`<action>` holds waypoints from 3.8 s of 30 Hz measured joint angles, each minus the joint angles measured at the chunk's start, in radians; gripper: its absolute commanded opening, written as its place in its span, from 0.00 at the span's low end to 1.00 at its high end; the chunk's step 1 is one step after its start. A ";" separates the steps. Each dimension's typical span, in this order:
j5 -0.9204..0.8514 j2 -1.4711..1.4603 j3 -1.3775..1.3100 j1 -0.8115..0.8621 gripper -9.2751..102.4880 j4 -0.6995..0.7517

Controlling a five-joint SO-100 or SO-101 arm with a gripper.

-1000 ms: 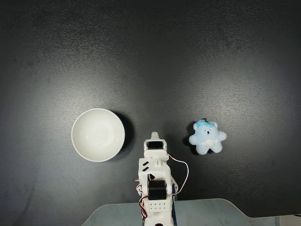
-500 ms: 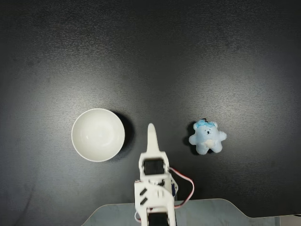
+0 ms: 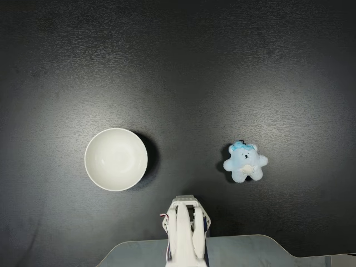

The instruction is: Grasp a skyblue doll and put it in the white bowl.

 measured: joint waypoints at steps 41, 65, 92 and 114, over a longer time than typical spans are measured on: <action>-0.322 -0.755 0.324 0.881 0.08 0.000; -0.890 -0.755 0.479 0.882 0.08 0.000; -1.189 -1.042 0.485 0.902 0.13 0.000; -1.189 -1.049 0.348 0.913 0.56 0.000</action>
